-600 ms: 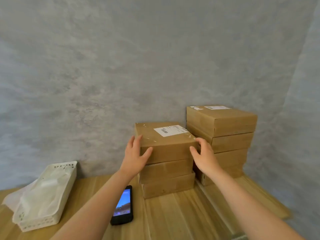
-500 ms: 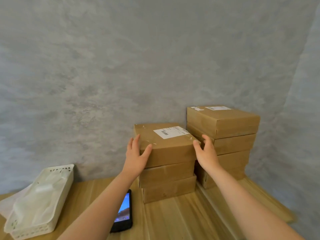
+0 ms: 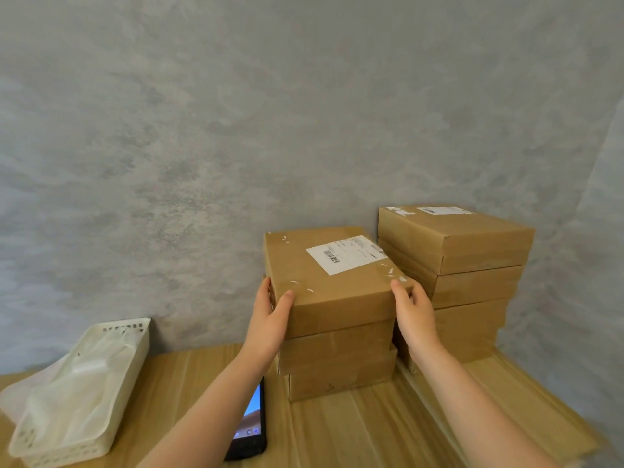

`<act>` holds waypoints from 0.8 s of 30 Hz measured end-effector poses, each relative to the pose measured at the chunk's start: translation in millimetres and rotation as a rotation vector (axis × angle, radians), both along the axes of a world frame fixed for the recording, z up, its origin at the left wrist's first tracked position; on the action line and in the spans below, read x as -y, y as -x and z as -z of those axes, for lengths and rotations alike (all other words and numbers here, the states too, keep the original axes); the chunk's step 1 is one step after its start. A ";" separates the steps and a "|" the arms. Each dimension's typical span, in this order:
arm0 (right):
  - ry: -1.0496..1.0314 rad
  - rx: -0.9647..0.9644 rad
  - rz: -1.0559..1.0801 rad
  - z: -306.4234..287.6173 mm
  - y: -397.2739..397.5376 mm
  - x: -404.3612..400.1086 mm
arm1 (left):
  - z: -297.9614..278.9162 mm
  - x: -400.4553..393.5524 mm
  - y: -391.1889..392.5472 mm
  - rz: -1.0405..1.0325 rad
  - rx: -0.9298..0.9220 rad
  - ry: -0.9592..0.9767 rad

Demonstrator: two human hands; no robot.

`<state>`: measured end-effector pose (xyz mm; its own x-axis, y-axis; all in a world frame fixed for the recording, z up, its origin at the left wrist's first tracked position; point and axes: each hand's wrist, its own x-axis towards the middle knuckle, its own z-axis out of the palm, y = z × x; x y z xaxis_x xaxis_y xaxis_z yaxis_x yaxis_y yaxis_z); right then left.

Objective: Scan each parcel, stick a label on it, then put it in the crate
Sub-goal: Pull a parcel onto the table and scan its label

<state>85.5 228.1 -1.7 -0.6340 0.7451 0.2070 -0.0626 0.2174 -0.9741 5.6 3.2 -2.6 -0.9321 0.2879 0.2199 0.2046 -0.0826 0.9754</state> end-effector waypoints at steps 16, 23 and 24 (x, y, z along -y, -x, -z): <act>0.112 -0.259 -0.207 28.0 -62.8 140.0 | 64.6 176.4 -111.8 -0.355 0.000 -0.151; 0.065 -0.114 -0.432 59.5 -63.2 182.9 | 72.8 270.8 -124.1 -0.539 0.074 -0.029; 0.068 -0.085 -0.447 66.3 -60.1 187.6 | 76.1 282.9 -124.0 -0.531 0.075 0.026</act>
